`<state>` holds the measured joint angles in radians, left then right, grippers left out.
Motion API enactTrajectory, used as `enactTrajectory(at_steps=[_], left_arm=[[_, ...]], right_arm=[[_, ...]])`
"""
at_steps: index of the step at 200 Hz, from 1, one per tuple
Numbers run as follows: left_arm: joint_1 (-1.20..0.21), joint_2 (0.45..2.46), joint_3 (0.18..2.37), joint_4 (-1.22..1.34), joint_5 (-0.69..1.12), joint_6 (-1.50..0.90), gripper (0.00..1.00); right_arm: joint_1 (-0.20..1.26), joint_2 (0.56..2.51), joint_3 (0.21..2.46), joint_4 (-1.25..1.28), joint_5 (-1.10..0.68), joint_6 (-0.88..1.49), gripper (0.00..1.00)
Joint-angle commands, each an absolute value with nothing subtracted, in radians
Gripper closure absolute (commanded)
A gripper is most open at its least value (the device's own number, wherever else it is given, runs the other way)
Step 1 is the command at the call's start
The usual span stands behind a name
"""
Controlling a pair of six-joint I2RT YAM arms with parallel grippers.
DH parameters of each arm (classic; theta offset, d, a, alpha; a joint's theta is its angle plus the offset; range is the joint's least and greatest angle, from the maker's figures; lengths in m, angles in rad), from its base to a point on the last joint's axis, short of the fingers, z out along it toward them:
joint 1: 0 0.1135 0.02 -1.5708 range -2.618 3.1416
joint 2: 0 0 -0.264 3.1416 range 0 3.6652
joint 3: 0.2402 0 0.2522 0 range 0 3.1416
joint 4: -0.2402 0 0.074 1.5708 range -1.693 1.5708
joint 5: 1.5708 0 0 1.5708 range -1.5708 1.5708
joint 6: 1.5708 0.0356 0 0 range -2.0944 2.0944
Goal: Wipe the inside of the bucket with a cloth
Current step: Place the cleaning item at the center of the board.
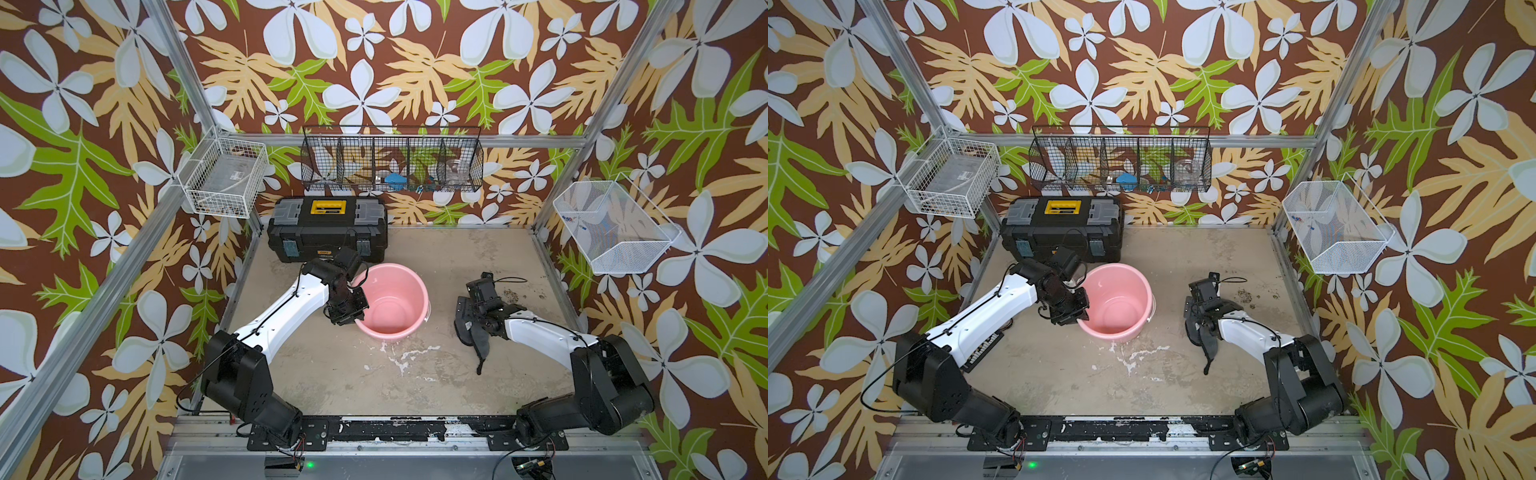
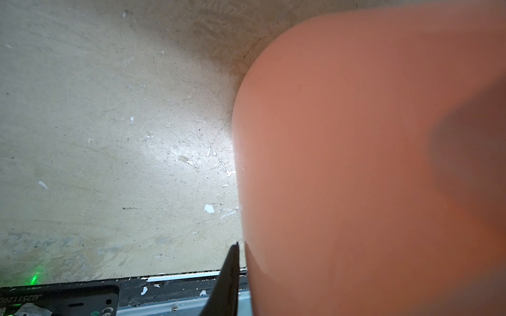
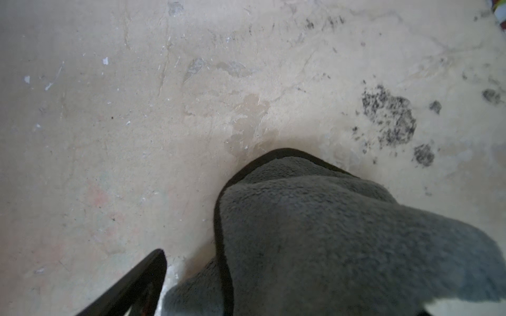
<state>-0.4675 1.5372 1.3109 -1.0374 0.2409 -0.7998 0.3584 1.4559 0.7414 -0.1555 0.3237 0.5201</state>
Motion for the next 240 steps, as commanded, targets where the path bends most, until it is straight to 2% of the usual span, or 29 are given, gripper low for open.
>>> enactTrajectory(at_steps=[1, 106, 111, 159, 162, 170, 172, 174, 193, 196, 200, 240], left_arm=[[-0.466, 1.542, 1.313, -1.032, 0.239, -0.784, 0.81], [-0.467, 1.547, 1.380, -1.054, 0.227, -0.789, 0.64], [-0.467, 1.547, 1.384, -1.057, 0.223, -0.788, 0.61], [-0.458, 1.470, 1.413, -1.018, 0.172, -0.804, 0.54], [-0.455, 1.464, 1.413, -1.012, 0.173, -0.805, 0.45], [-0.453, 1.443, 1.415, -0.994, 0.167, -0.808, 0.41], [-0.452, 1.439, 1.418, -0.991, 0.162, -0.808, 0.34], [-0.452, 1.432, 1.419, -0.988, 0.156, -0.807, 0.32], [-0.447, 1.379, 1.431, -0.943, 0.103, -0.790, 0.28], [-0.445, 1.372, 1.430, -0.938, 0.096, -0.788, 0.10], [-0.442, 1.362, 1.425, -0.926, 0.088, -0.783, 0.01], [-0.338, 1.247, 1.328, -0.816, -0.064, -0.757, 0.00]], right_arm=[[0.358, 1.440, 0.762, -0.162, 0.349, 0.518, 0.00], [0.359, 1.317, 0.809, -0.218, 0.321, 0.507, 0.00], [0.358, 1.311, 0.811, -0.222, 0.320, 0.504, 0.00], [0.358, 1.207, 0.825, -0.238, 0.283, 0.454, 0.00], [0.358, 1.201, 0.828, -0.241, 0.280, 0.452, 0.00], [0.358, 1.180, 0.839, -0.247, 0.276, 0.444, 0.00], [0.358, 1.175, 0.841, -0.248, 0.274, 0.442, 0.00], [0.358, 1.171, 0.842, -0.248, 0.270, 0.441, 0.00], [0.358, 1.120, 0.850, -0.227, 0.235, 0.412, 0.00], [0.357, 1.114, 0.851, -0.223, 0.230, 0.409, 0.00], [0.358, 1.110, 0.855, -0.222, 0.225, 0.405, 0.00], [0.357, 1.111, 0.907, -0.238, 0.272, 0.358, 0.00]])
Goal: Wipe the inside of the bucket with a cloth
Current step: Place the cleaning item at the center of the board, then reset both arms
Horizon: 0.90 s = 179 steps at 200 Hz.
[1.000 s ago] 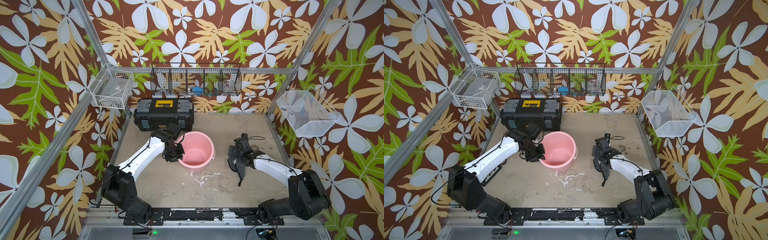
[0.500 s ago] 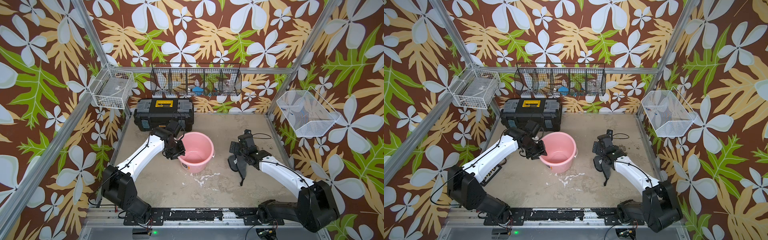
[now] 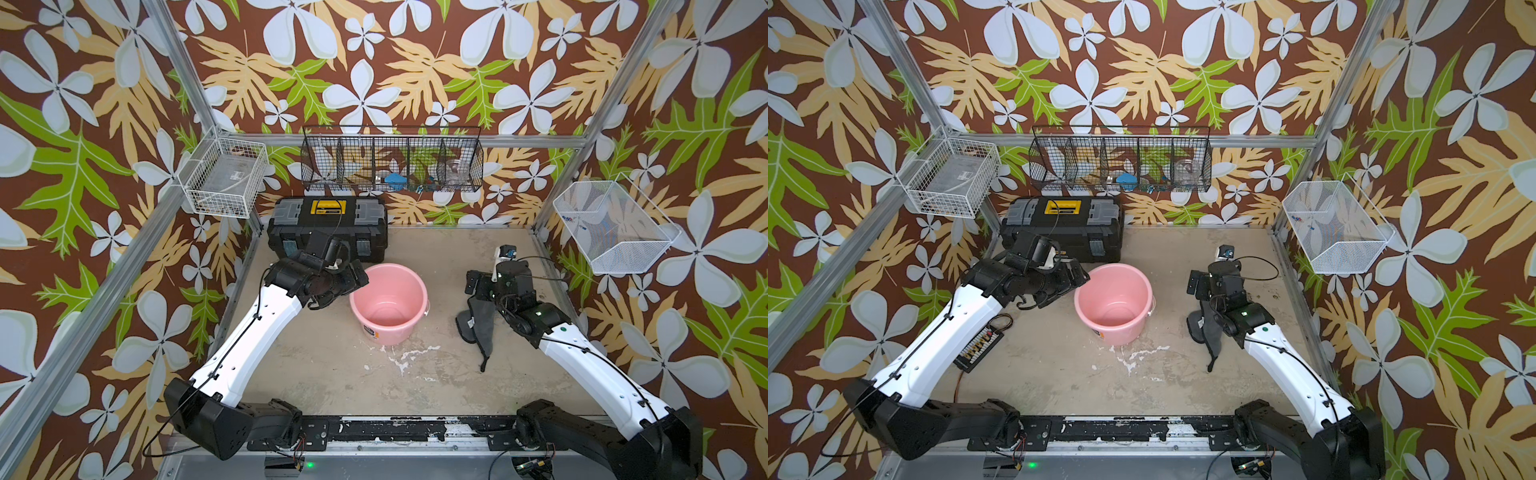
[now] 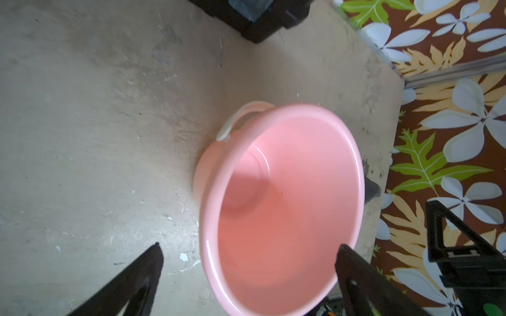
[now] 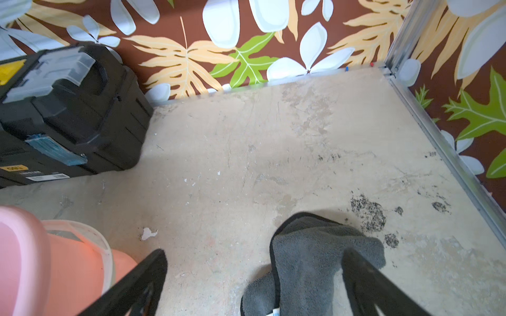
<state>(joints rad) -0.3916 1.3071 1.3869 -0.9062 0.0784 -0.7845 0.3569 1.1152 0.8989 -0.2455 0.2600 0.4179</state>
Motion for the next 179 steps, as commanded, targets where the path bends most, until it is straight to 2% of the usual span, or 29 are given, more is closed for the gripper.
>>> enactTrajectory(at_steps=[1, 29, 55, 77, 114, 124, 150, 179], left_arm=[[-0.334, 1.242, 1.322, -0.809, -0.069, -0.756, 0.00], [-0.215, 1.063, 1.100, -0.576, -0.272, -0.693, 0.00], [-0.199, 0.889, 0.824, -0.342, -0.628, -0.615, 0.00], [-0.201, 0.733, 0.525, -0.101, -0.843, -0.572, 0.00], [-0.200, 0.572, 0.022, 0.638, -0.930, -0.361, 0.00], [-0.199, 0.591, -0.032, 0.803, -0.915, -0.311, 0.00], [-0.181, 0.849, 0.010, 0.965, -0.785, -0.178, 0.00], [-0.180, 1.076, 0.048, 1.163, -0.694, -0.132, 0.00]], right_arm=[[0.357, 1.110, 0.906, -0.236, 0.269, 0.352, 0.00], [0.316, 1.094, 0.898, -0.169, 0.174, 0.226, 0.00], [0.213, 1.100, 0.846, -0.074, 0.001, 0.154, 0.00], [0.197, 1.093, 0.749, 0.060, 0.044, 0.065, 0.00], [0.154, 1.072, 0.611, 0.226, 0.132, 0.073, 0.00], [0.152, 1.054, 0.559, 0.296, 0.163, 0.072, 0.00], [0.151, 0.982, 0.409, 0.494, 0.132, 0.021, 0.00], [0.135, 0.982, 0.290, 0.661, 0.196, 0.000, 0.00]])
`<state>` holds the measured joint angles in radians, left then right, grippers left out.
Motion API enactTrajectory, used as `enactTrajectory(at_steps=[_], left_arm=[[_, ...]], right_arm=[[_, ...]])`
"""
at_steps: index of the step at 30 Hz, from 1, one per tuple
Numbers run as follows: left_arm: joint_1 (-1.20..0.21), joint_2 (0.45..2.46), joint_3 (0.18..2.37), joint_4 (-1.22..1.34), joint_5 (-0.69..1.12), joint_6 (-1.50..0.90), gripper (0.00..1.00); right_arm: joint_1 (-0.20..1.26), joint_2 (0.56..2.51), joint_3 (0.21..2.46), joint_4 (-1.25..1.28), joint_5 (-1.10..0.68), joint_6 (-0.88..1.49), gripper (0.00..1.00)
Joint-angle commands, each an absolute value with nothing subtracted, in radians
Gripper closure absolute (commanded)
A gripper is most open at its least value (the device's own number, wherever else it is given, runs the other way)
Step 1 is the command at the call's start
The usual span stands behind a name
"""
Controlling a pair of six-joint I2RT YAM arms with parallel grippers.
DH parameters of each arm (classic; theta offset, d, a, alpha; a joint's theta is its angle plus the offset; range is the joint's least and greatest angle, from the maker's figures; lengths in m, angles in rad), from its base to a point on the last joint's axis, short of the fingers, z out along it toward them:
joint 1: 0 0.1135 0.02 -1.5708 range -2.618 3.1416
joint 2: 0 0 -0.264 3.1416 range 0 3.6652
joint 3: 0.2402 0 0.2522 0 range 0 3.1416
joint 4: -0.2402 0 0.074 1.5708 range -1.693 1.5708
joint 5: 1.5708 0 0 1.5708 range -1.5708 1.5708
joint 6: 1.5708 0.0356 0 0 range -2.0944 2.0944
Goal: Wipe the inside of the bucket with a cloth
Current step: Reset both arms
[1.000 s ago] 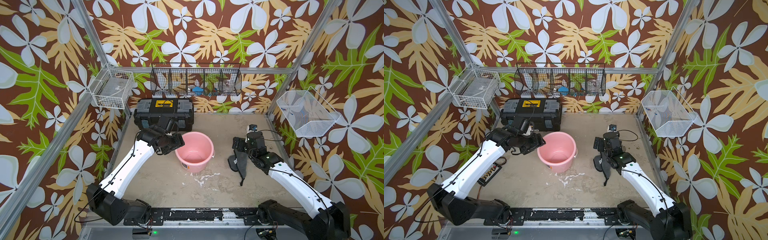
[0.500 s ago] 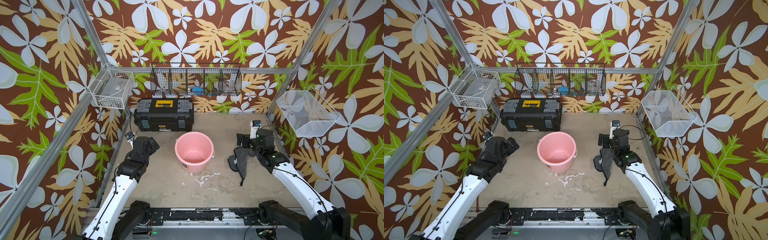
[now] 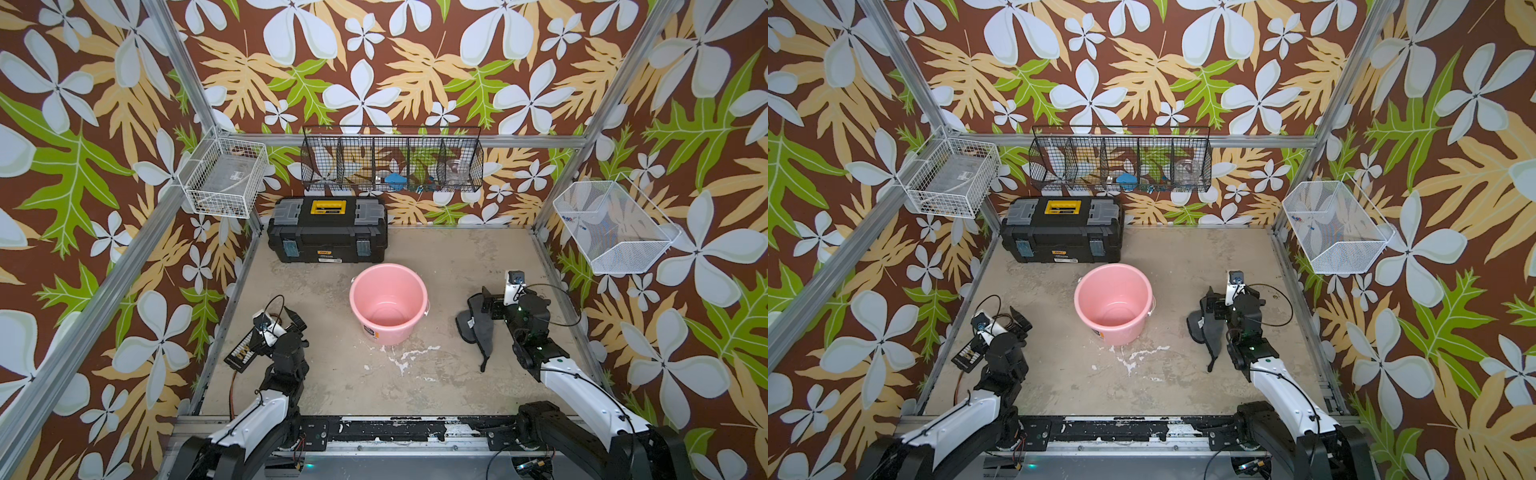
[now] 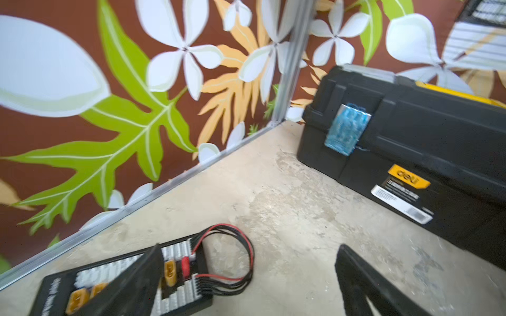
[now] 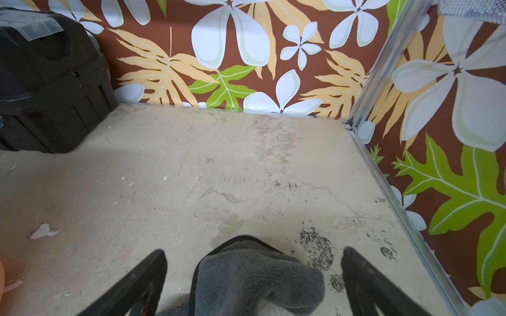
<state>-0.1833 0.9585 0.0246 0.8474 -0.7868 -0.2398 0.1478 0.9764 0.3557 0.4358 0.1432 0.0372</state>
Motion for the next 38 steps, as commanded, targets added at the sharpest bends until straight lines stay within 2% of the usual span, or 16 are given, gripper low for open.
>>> enactTrajectory(at_steps=[1, 4, 7, 10, 13, 17, 19, 22, 25, 32, 35, 38], left_arm=[[-0.180, 1.084, 0.048, 1.167, -0.688, -0.127, 0.00], [-0.180, 1.234, 0.058, 1.290, -0.588, -0.086, 0.00], [-0.181, 1.343, 0.042, 1.424, -0.591, -0.078, 0.00], [-0.180, 1.359, 0.085, 1.348, -0.531, -0.056, 0.00], [-0.180, 1.381, 0.086, 1.371, -0.489, -0.038, 0.00], [-0.182, 1.478, 0.054, 1.542, -0.458, -0.002, 0.00], [-0.192, 1.451, 0.068, 1.466, -0.458, -0.007, 0.00], [-0.192, 1.466, 0.067, 1.495, -0.473, -0.006, 0.00], [-0.191, 1.456, 0.094, 1.420, -0.478, -0.018, 0.00], [-0.177, 1.457, 0.113, 1.379, -0.446, -0.025, 0.00], [-0.101, 1.455, 0.163, 1.271, -0.277, -0.054, 0.00], [-0.087, 1.450, 0.152, 1.289, -0.249, -0.060, 0.00]], right_arm=[[0.134, 0.983, 0.285, 0.667, 0.194, 0.000, 0.00], [0.097, 1.023, 0.217, 0.799, 0.121, 0.021, 0.00], [0.088, 1.116, 0.144, 0.976, 0.112, 0.035, 0.00], [0.086, 1.229, 0.086, 1.188, 0.121, 0.013, 0.00], [0.069, 1.251, 0.089, 1.203, 0.149, 0.011, 0.00], [0.011, 1.430, 0.071, 1.405, 0.120, 0.072, 0.00], [-0.022, 1.509, 0.100, 1.460, 0.069, 0.102, 0.00], [-0.024, 1.463, 0.178, 1.233, 0.027, 0.084, 0.00], [-0.024, 1.491, 0.158, 1.316, 0.026, 0.081, 0.00], [-0.022, 1.469, 0.166, 1.270, 0.022, 0.081, 0.00], [-0.023, 1.471, 0.165, 1.274, 0.021, 0.080, 0.00], [-0.023, 1.471, 0.165, 1.276, 0.022, 0.080, 0.00]])
